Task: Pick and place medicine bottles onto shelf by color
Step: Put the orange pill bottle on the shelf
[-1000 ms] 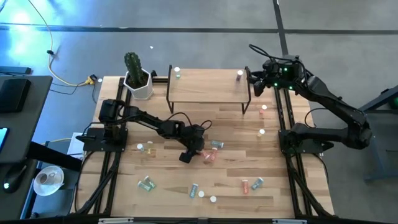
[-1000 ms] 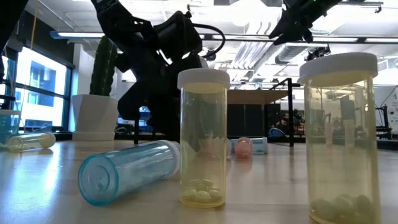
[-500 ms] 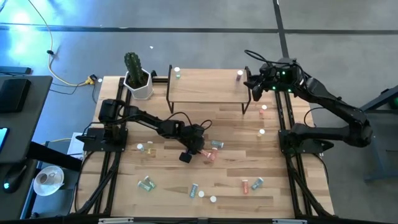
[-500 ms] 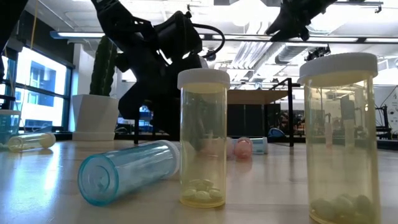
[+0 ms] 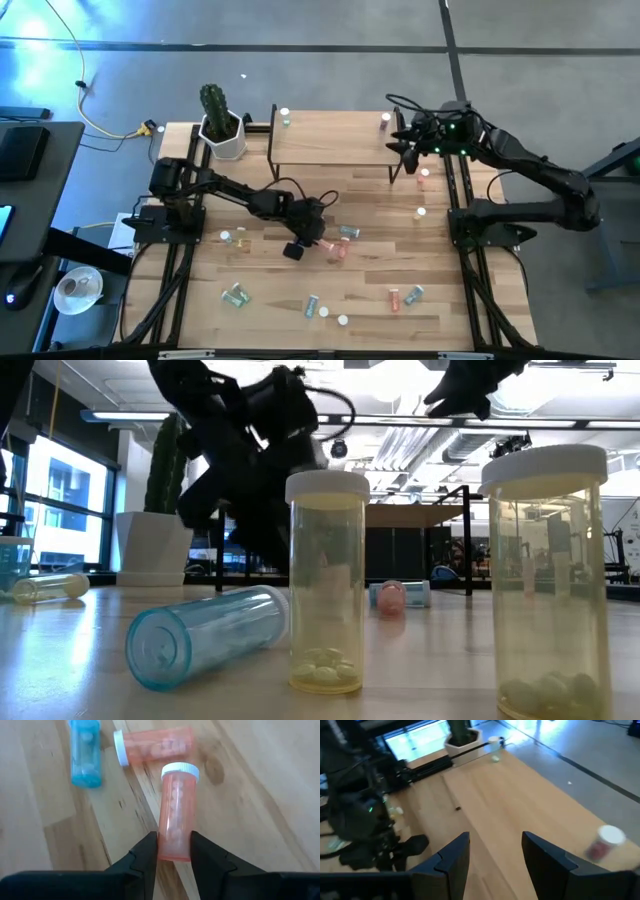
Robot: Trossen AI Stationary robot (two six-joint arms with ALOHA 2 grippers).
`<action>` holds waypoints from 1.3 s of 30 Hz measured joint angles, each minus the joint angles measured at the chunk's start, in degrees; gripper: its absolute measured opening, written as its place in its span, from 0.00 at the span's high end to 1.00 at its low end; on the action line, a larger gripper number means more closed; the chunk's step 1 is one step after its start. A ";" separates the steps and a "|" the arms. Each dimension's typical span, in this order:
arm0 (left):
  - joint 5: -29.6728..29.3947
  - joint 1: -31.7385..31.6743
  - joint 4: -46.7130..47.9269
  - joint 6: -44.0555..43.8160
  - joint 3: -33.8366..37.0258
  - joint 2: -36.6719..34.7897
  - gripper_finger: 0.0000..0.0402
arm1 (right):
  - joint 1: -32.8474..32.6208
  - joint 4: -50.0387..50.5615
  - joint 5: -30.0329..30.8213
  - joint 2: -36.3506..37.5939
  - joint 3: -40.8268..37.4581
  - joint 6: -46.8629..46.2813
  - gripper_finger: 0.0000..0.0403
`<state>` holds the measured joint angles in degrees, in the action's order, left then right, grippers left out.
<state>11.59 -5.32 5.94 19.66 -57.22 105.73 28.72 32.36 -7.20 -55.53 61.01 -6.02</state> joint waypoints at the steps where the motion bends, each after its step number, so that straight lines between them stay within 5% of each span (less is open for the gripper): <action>1: 0.06 0.00 -0.23 0.01 -0.12 -0.47 0.77 | -0.82 0.00 0.00 0.00 0.00 0.00 0.57; 12: 1.02 -0.93 -0.24 0.45 0.28 -6.68 0.77 | -8.95 0.15 -0.04 -0.02 0.00 2.07 0.57; 16: 8.37 -2.47 -0.70 -0.40 0.31 -7.36 0.77 | -11.47 0.83 -0.05 -0.40 0.07 4.00 0.57; 24: 16.83 -4.71 -18.48 -7.50 8.00 -7.36 0.77 | -15.88 1.26 -0.11 -4.23 0.09 5.45 0.57; 34: 16.03 -6.00 -33.67 -12.46 13.48 -7.36 0.77 | -21.93 -3.24 -0.02 -12.84 0.09 8.79 0.57; 39: 8.59 -6.32 -36.63 -13.44 13.48 -7.36 0.77 | -24.72 -6.44 -0.02 -16.20 0.09 11.22 0.57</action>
<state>20.17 -11.64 -30.69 6.22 -43.75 98.37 4.01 25.92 -7.22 -71.73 61.10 5.20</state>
